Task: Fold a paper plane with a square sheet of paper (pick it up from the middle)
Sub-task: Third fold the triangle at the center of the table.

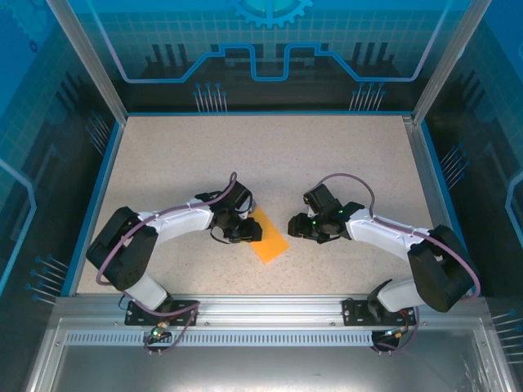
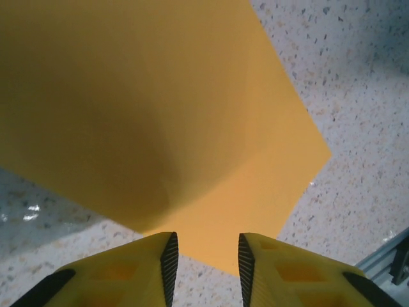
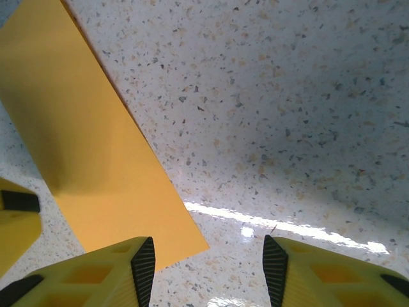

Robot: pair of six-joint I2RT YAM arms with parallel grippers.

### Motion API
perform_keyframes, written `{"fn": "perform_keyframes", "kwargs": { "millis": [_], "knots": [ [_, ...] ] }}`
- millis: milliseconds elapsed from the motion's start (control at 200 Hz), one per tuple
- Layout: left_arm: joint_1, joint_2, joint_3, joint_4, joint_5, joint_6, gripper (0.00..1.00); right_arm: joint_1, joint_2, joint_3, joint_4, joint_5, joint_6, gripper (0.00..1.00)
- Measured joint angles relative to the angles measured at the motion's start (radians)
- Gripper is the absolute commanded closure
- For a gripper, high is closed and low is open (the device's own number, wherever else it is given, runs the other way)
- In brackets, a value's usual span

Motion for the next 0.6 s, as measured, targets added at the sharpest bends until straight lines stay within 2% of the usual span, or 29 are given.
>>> {"fn": "perform_keyframes", "kwargs": {
  "millis": [125,600],
  "knots": [
    [-0.006,0.045,0.032,0.0,-0.012,0.008,0.74,-0.005,0.0,-0.004,0.017,-0.014,-0.002,0.49],
    [-0.007,0.091,0.024,-0.004,-0.061,0.027,0.78,-0.013,0.068,-0.004,0.068,-0.079,-0.006,0.49]
  ]
}}
